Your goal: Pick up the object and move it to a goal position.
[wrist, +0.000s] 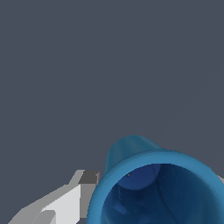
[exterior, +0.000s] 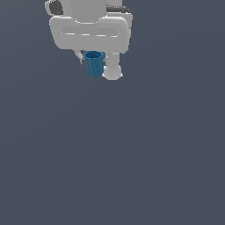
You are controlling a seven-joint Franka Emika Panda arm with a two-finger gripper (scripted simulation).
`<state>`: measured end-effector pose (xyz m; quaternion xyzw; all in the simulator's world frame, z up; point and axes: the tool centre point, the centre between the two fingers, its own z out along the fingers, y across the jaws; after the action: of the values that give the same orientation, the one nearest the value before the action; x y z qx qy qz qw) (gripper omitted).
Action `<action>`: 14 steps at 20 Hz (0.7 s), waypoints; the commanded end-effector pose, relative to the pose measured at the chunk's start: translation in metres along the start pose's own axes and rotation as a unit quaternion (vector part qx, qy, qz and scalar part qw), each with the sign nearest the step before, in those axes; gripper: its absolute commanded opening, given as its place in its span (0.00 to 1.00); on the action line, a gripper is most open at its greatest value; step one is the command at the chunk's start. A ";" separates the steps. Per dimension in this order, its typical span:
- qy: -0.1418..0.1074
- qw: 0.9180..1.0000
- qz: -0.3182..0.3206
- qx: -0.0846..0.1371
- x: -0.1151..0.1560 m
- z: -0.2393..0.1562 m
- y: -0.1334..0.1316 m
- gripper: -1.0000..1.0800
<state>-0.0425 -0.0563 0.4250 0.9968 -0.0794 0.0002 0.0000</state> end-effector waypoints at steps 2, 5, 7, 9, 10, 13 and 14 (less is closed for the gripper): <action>0.000 1.000 0.000 0.000 0.004 -0.023 0.002 0.00; 0.000 1.000 0.000 0.000 0.007 -0.037 0.003 0.00; 0.000 1.000 0.000 0.000 0.009 -0.045 0.003 0.00; 0.000 1.000 0.000 0.000 0.010 -0.051 0.004 0.00; 0.000 1.000 0.000 0.000 0.011 -0.053 0.004 0.00; 0.000 1.000 0.000 0.000 0.012 -0.058 0.004 0.00; 0.000 1.000 0.000 0.000 0.013 -0.059 0.004 0.00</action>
<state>-0.0313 -0.0622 0.4812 0.9969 -0.0791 -0.0003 0.0000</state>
